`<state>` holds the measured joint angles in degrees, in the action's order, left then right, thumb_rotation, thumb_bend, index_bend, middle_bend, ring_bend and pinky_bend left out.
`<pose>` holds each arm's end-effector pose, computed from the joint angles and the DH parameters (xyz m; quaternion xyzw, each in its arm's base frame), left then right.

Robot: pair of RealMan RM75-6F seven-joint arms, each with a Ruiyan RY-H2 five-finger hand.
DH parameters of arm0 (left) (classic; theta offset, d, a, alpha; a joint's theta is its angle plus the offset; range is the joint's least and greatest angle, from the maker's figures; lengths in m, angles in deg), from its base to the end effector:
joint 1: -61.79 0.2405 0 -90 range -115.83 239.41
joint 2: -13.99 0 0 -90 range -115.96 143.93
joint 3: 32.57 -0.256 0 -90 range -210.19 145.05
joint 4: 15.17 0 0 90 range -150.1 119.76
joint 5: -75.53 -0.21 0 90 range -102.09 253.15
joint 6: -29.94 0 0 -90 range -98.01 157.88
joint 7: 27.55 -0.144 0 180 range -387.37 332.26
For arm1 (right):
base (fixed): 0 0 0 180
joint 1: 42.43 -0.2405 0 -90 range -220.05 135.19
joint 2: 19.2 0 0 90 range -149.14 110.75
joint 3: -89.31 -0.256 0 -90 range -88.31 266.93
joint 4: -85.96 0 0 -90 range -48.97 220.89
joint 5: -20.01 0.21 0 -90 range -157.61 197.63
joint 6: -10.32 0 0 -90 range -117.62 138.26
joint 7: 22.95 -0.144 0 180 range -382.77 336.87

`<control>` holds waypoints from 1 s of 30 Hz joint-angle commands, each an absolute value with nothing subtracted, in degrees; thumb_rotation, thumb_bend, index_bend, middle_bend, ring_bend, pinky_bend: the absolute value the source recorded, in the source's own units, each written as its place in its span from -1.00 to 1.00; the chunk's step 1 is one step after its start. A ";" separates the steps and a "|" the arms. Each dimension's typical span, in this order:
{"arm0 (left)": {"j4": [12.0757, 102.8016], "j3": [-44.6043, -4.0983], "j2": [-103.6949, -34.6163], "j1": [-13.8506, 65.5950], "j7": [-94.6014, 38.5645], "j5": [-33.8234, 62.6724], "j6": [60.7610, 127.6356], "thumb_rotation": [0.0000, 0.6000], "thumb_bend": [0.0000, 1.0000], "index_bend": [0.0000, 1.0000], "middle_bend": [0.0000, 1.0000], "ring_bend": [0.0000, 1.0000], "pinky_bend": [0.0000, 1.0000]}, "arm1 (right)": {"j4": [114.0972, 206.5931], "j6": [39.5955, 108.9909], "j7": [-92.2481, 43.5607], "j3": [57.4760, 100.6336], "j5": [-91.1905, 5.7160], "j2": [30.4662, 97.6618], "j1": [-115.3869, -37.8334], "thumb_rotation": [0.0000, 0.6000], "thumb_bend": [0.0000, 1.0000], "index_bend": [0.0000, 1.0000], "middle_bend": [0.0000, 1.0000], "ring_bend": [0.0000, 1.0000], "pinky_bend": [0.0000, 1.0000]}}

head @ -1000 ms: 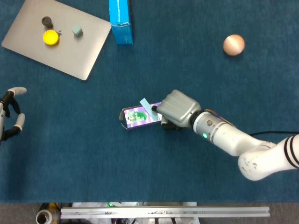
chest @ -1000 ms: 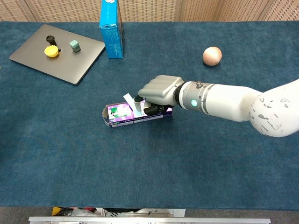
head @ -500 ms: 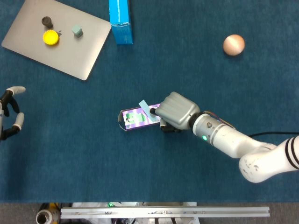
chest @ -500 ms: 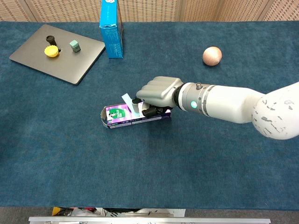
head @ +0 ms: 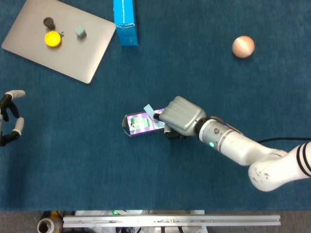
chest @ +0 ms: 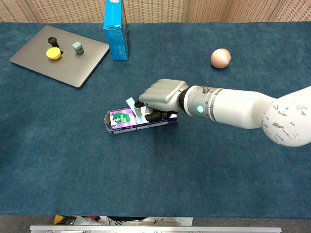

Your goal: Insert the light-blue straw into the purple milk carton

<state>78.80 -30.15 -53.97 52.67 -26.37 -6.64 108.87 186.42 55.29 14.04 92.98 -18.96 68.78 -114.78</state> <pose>-0.2991 0.1999 0.1223 -0.5919 -0.4484 -0.3970 0.5394 -0.0462 -0.2880 -0.0740 0.9113 -0.2705 0.2020 0.2357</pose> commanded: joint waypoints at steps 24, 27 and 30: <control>78.32 -30.06 -53.67 53.35 -25.64 -6.30 109.40 1.00 -0.23 -0.48 0.10 0.13 0.62 | 185.87 55.66 13.70 92.71 -19.59 69.67 -114.77 -0.58 1.00 -0.38 1.00 1.00 1.00; 78.06 -29.77 -53.74 53.37 -25.16 -6.27 109.68 1.00 -0.23 -0.48 0.10 0.13 0.62 | 188.45 58.40 12.60 92.52 -22.19 67.18 -113.05 -0.58 1.00 -0.38 1.00 1.00 1.00; 77.54 -29.52 -53.89 53.34 -24.71 -6.17 109.79 1.00 -0.23 -0.48 0.08 0.11 0.62 | 191.83 62.74 11.91 93.26 -25.27 63.42 -110.32 -0.58 1.00 -0.38 1.00 1.00 1.00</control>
